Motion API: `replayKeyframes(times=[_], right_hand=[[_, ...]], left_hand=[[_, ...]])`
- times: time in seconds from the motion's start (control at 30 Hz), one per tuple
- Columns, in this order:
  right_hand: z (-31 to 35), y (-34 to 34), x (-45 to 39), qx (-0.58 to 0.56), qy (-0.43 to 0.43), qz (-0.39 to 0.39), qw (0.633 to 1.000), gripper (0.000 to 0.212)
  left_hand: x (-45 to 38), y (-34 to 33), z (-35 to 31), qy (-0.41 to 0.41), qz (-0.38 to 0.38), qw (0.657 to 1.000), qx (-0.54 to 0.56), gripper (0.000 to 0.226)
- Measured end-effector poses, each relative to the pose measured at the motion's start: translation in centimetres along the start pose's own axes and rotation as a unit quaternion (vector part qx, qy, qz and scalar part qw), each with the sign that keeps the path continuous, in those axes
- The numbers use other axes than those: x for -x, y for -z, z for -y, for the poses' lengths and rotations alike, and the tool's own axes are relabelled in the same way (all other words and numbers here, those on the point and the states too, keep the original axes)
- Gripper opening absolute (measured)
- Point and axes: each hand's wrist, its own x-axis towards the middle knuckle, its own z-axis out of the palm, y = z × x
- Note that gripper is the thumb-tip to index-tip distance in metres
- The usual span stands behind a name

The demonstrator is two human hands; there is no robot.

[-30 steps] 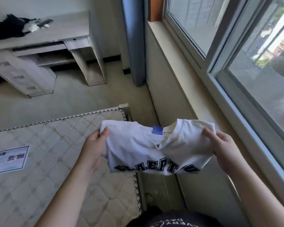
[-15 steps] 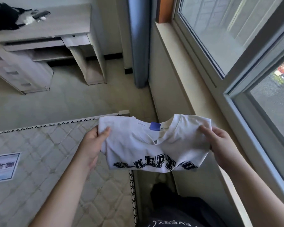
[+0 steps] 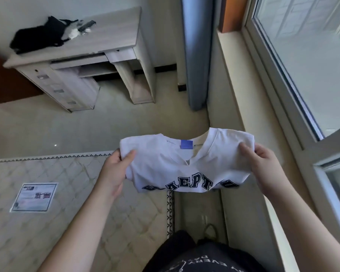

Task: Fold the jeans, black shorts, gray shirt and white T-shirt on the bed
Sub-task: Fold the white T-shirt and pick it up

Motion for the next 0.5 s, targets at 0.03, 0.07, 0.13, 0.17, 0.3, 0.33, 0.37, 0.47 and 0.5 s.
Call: replayKeyframes(times=[0.03, 0.07, 0.13, 0.17, 0.3, 0.33, 0.37, 0.47, 0.5], right_hand=[[0.4, -0.1, -1.0, 0.003, 0.003, 0.002, 1.000, 0.031], [0.7, -0.3, -2.0, 0.005, 0.005, 0.001, 1.000, 0.032], [1.3, -0.7, -4.0, 0.006, 0.002, -0.003, 1.000, 0.031], [1.7, -0.9, -5.1, 0.006, 0.001, -0.003, 1.000, 0.029], [3.2, -2.2, -10.0, 0.029, 0.005, -0.003, 1.000, 0.030], [3.6, -2.5, -11.5, 0.038, 0.010, 0.000, 0.999, 0.031], [4.2, -2.9, -13.0, 0.049, 0.015, 0.001, 0.999, 0.032], [6.3, -4.2, -17.3, 0.075, 0.027, 0.006, 0.997, 0.026], [6.9, -4.6, -18.7, 0.083, 0.030, 0.007, 0.996, 0.024]], left_hand=[[-0.8, -0.1, -0.4, -0.002, -0.001, 1.000, 0.002, 0.020], [-1.7, -0.3, -0.7, -0.004, -0.001, 1.000, 0.002, 0.021], [-3.7, -0.6, -1.4, -0.007, -0.004, 1.000, 0.005, 0.021], [-4.8, -0.8, -1.8, -0.010, -0.005, 1.000, 0.007, 0.019], [-9.8, -1.3, -3.0, -0.022, -0.005, 1.000, 0.013, 0.014], [-11.3, -1.4, -3.3, -0.028, -0.007, 0.999, 0.020, 0.013], [-12.8, -1.4, -3.5, -0.030, -0.008, 0.999, 0.027, 0.012], [-17.2, -1.4, -4.5, -0.026, -0.010, 0.998, 0.047, 0.013], [-18.6, -1.4, -4.7, -0.022, -0.007, 0.998, 0.052, 0.014]])
